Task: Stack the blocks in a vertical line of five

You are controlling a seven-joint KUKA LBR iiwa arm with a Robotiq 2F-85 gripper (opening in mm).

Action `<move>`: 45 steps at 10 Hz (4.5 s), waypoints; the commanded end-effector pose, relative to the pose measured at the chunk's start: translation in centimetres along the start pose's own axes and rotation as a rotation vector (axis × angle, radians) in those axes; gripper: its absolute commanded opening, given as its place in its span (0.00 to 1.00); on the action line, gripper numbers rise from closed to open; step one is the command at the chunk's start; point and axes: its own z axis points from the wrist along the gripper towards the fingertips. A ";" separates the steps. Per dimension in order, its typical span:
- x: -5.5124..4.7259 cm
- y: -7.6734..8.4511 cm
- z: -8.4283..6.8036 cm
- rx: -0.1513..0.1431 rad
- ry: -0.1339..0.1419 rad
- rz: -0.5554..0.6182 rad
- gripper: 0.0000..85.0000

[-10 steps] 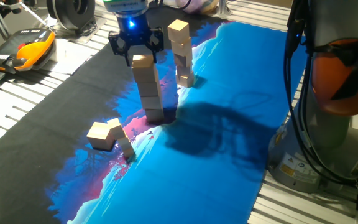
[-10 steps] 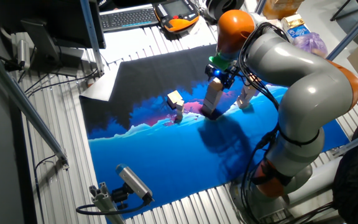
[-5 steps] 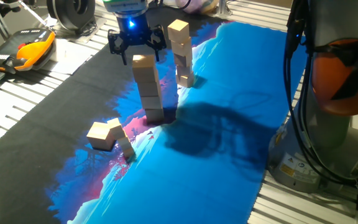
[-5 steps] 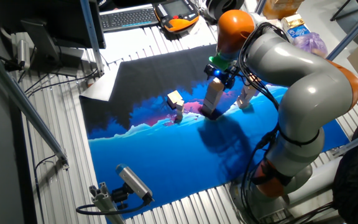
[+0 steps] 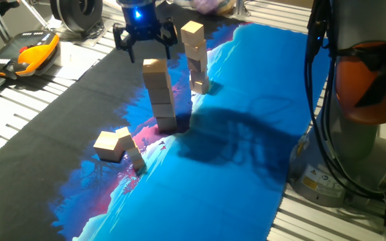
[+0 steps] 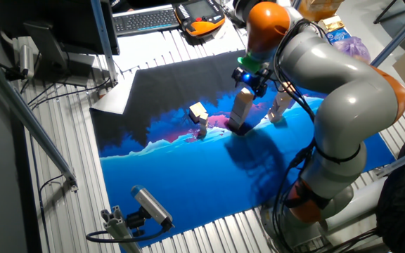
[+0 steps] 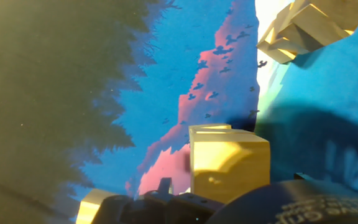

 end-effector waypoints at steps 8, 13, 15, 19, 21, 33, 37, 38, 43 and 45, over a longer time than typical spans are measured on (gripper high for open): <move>1.1 2.4 -2.2 -0.052 0.070 0.052 0.60; 1.1 2.2 -2.3 -0.113 0.160 -0.089 0.00; 1.1 2.2 -2.3 -0.109 0.173 -0.137 0.00; 1.1 2.2 -2.3 -0.129 0.164 -0.209 0.00; 1.1 2.2 -2.3 -0.153 0.174 -0.158 0.00; 6.7 7.0 3.3 -0.212 0.035 0.111 0.20; 6.7 9.3 5.7 -0.237 0.017 0.139 0.20; 6.9 9.7 6.5 -0.213 -0.012 0.110 0.20; 7.1 10.1 7.2 -0.123 -0.032 0.127 0.20; 7.1 10.1 7.2 -0.098 -0.079 0.132 0.20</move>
